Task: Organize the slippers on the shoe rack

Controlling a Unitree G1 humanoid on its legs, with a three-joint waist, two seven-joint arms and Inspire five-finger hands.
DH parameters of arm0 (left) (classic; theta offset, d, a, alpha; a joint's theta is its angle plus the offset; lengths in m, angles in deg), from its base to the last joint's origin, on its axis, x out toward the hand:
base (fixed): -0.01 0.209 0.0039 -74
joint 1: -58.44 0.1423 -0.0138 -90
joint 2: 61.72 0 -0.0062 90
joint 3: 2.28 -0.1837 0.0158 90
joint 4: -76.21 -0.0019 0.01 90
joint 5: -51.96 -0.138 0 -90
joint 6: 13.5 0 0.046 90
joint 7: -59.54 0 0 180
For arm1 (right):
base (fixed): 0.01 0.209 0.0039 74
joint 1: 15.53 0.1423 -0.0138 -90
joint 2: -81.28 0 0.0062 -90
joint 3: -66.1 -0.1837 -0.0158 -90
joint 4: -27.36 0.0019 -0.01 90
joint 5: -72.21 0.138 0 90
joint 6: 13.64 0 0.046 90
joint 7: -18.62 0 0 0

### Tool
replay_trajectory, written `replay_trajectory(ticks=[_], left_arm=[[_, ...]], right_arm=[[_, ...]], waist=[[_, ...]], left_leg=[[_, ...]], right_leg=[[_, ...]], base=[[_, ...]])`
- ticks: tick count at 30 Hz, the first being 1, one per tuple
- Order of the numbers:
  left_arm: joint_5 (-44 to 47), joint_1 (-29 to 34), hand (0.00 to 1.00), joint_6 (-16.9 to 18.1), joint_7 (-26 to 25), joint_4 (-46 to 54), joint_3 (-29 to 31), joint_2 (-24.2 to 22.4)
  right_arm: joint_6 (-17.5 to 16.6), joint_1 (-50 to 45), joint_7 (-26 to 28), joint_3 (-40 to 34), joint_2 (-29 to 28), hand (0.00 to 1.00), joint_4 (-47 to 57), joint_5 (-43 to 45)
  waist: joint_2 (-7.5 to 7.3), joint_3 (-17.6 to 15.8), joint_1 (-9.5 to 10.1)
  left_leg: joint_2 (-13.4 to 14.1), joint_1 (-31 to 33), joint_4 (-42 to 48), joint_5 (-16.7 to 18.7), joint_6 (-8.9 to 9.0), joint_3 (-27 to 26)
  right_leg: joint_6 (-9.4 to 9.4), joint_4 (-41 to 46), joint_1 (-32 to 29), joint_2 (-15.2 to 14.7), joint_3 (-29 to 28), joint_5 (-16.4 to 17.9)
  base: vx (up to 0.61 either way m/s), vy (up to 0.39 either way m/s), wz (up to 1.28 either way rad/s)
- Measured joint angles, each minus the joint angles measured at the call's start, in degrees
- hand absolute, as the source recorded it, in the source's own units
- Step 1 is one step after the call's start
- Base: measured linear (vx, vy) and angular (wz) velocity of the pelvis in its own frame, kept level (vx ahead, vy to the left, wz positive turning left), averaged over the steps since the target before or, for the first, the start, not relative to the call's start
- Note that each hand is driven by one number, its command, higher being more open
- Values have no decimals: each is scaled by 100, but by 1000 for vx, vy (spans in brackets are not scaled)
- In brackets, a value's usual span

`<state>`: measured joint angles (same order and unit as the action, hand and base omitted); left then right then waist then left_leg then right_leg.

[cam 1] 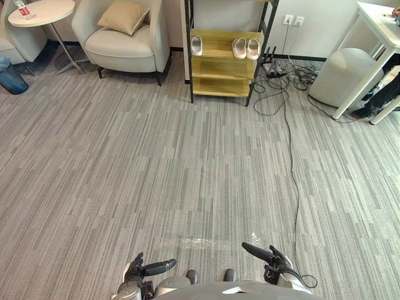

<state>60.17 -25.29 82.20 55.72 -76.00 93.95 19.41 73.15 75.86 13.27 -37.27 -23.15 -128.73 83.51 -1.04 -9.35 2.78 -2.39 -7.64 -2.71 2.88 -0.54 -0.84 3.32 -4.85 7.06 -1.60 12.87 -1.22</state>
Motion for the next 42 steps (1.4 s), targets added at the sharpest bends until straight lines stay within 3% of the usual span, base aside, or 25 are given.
replay_trajectory(ticks=[6,9,10,11,12,13,14,15,18,21,22,24,25,26,27,29,31,32,33,34,36,38,40,41,42], left_arm=[[-2,-21,100,-14,0,0,-1,8],[-2,-75,100,-17,0,3,-2,31],[6,-104,100,-18,-8,4,-4,7],[6,-100,100,-18,-8,4,-4,-1],[10,-95,100,-18,-5,6,-4,-8],[15,-100,100,-14,5,60,-5,-1],[24,-96,100,-13,3,80,-3,-11],[76,-94,100,25,-16,219,93,-75],[145,-169,100,132,-16,253,196,-167],[155,-292,100,173,-11,307,194,-124],[154,-341,100,172,-11,359,195,-77],[154,-317,100,174,-19,359,191,-112],[263,-317,100,169,-30,342,222,-141],[304,-346,100,170,-44,345,250,-114],[318,-383,100,171,-80,350,259,-51],[317,-451,100,109,-80,324,253,16],[314,-363,100,97,-79,329,237,27],[297,-315,100,56,-79,345,193,61],[295,-318,100,-1,-78,341,189,93],[296,-307,100,-8,-80,341,189,79],[300,-269,100,-9,-82,341,190,32],[300,-271,100,-8,-79,340,194,-30],[295,-300,100,-4,-84,341,196,-35],[294,-303,100,-4,-84,341,196,-35],[265,-326,100,2,-80,342,192,-33]], right_arm=[[1,10,-7,-11,1,100,8,3],[1,12,-16,-14,-2,100,11,7],[3,44,-11,-7,32,100,38,10],[3,45,-10,-7,42,100,47,11],[-8,47,-12,8,66,100,68,16],[-9,33,-20,37,110,100,65,19],[-8,22,-21,51,131,100,65,19],[2,-16,-33,57,253,100,55,20],[17,0,-112,72,354,100,49,25],[20,30,-131,73,375,100,48,36],[22,68,-164,76,360,100,48,36],[21,120,-165,110,402,100,47,35],[19,180,-162,145,384,100,27,34],[20,232,-157,192,313,100,27,31],[14,274,-120,226,185,100,58,24],[8,267,-103,231,48,100,55,19],[9,232,-67,403,-1,100,45,9],[8,241,9,571,-21,100,105,4],[-2,264,48,575,-10,100,188,2],[-3,272,47,574,4,100,189,-1],[-34,314,38,566,92,100,314,-8],[-44,422,35,572,156,100,324,-8],[-86,482,40,683,169,100,415,-8],[-86,483,40,683,169,100,416,-8],[-72,462,35,705,164,100,406,-7]], waist=[[-1,-7,-13],[-27,-26,-26],[63,-125,-22],[86,-133,-22],[133,-175,-12],[164,-224,-7],[180,-238,-4],[254,-353,60],[369,-417,103],[284,-470,210],[174,-541,275],[209,-513,343],[232,-493,354],[130,-525,354],[-3,-524,409],[-66,-502,502],[-147,-452,517],[-181,-431,512],[-170,-443,481],[-150,-455,470],[-62,-507,417],[93,-613,345],[130,-639,286],[127,-640,283],[11,-634,259]], left_leg=[[3,125,13,-2,6,13],[8,424,434,230,196,-29],[129,796,1348,729,279,-144],[171,857,1521,819,320,-183],[285,1076,2137,1016,545,-347],[442,1533,3196,1006,609,-620],[483,1616,3397,991,636,-674],[693,2061,4545,754,727,-839],[796,2614,5110,1170,452,-802],[739,2987,4336,1212,472,-810],[544,3079,3185,868,512,-753],[490,3031,2079,329,587,-528],[509,3042,2213,-318,255,-526],[473,3082,2435,-100,71,-585],[464,3099,2712,209,55,-663],[501,2871,3099,689,-117,-757],[470,2486,3149,993,-205,-862],[475,2145,3142,1229,-297,-923],[472,1786,3061,1440,-332,-921],[474,1627,3000,1483,-335,-920],[514,1009,2586,1519,-322,-864],[708,478,2230,1511,-308,-760],[934,121,1960,1509,-304,-562],[937,114,1957,1509,-304,-558],[902,-46,1841,1516,-176,-403]], right_leg=[[-1,2,-113,0,38,1],[-38,18,-217,-16,56,33],[-177,211,-277,48,36,226],[-177,247,-280,69,20,255],[-232,304,-277,113,-30,349],[-276,346,-227,135,-73,413],[-285,355,-209,146,-86,429],[-323,449,-48,154,-216,563],[-386,528,20,71,-401,715],[-257,519,63,-157,-527,834],[-66,506,196,-408,-563,1018],[121,524,235,-486,-672,1212],[258,565,344,-498,-725,1358],[247,625,380,-562,-714,1383],[243,936,318,-645,-711,1423],[378,2204,-8,-756,-768,1498],[826,3419,-304,-870,-887,1404],[1179,4811,-806,-849,-983,1185],[1063,6089,-1357,-878,-711,1235],[915,6370,-1492,-929,-533,1292],[367,6520,-1832,-1103,245,1578],[77,5704,-2016,-986,806,1781],[84,3911,-2473,-529,657,1629],[92,3872,-2486,-520,647,1613],[143,2591,-2593,-364,235,977]], base=[[0,0,0],[5,-6,-4],[9,-12,-17],[-4,-5,-27],[0,-18,-20],[36,-38,-18],[69,-43,-24],[140,-23,-24],[161,34,-34],[333,178,-27],[291,170,-16],[432,273,-40],[464,296,-45],[580,331,-37],[372,184,-24],[526,247,-28],[508,196,-25],[486,110,-22],[564,90,-18],[449,47,-5],[402,22,7],[458,-46,19],[552,-155,30],[484,-186,57],[511,-241,71]])
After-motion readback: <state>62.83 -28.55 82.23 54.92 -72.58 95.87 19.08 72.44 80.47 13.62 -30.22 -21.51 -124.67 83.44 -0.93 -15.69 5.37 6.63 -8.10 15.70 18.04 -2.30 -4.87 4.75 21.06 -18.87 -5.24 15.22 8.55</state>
